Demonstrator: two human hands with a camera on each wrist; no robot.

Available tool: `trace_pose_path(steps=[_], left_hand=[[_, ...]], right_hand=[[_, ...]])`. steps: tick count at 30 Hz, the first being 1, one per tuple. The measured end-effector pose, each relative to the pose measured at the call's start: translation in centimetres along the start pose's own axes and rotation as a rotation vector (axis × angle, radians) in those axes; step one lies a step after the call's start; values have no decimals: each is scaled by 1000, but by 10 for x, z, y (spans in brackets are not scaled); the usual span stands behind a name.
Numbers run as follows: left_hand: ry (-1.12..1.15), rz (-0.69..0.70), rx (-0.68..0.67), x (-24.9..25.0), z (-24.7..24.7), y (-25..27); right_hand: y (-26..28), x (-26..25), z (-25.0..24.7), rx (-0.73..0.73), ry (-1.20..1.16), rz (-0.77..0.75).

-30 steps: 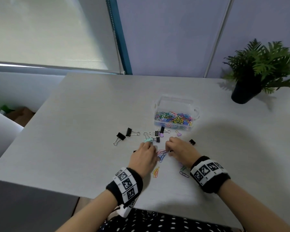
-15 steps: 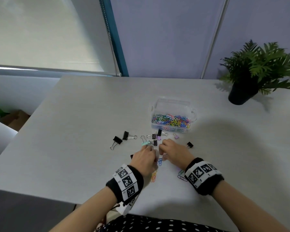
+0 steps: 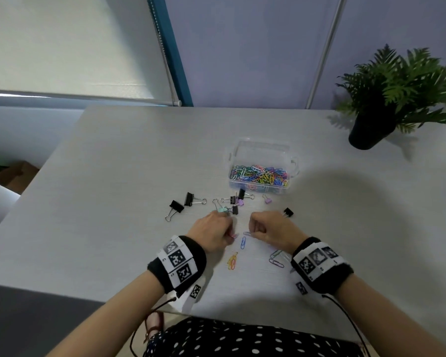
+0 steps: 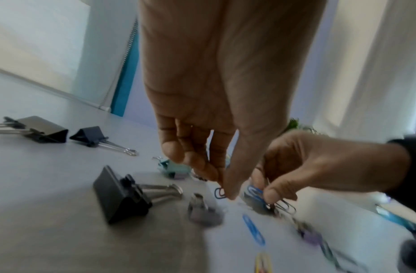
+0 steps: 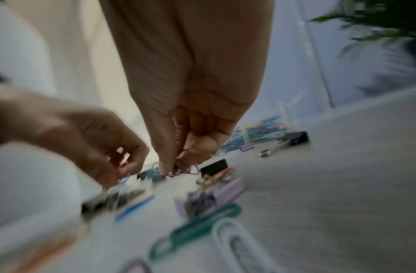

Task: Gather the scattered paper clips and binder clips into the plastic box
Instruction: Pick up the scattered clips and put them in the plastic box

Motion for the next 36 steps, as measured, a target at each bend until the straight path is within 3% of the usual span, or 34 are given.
trace_pose_path(steps=[3, 6, 10, 15, 21, 25, 29, 31, 33, 36], left_hand=[[156, 20, 47, -12, -23, -3], [394, -1, 147, -23, -53, -15], [670, -27, 199, -27, -81, -49], [581, 1, 210, -8, -107, -95], [305, -25, 171, 0, -108, -127], [224, 5, 148, -2, -103, -113], [199, 87, 201, -2, -98, -68], [183, 114, 149, -2, -81, -41], [174, 121, 42, -1, -54, -15], [203, 105, -80, 3, -12, 20]], right_hand=[[8, 22, -34, 177, -465, 110], [12, 41, -58, 316, -777, 238], [-1, 49, -72, 369, -1072, 312], [-40, 51, -99, 411, -889, 307], [-66, 54, -116, 389, -364, 346], [-57, 45, -116, 274, -127, 287], [-26, 29, -123, 392, -32, 99], [-9, 17, -106, 319, 10, 1], [10, 10, -76, 138, 57, -59], [41, 16, -38, -53, 151, -24]])
Point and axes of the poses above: each hand's wrist, its own y-axis away from the middle knuckle, its own z-axis out of the palm, x = y × z, the point moved 8 cm from there along -y, towards the middle knuckle, and after that the axes turned 3 degrees about y, right-handed, at the moved point
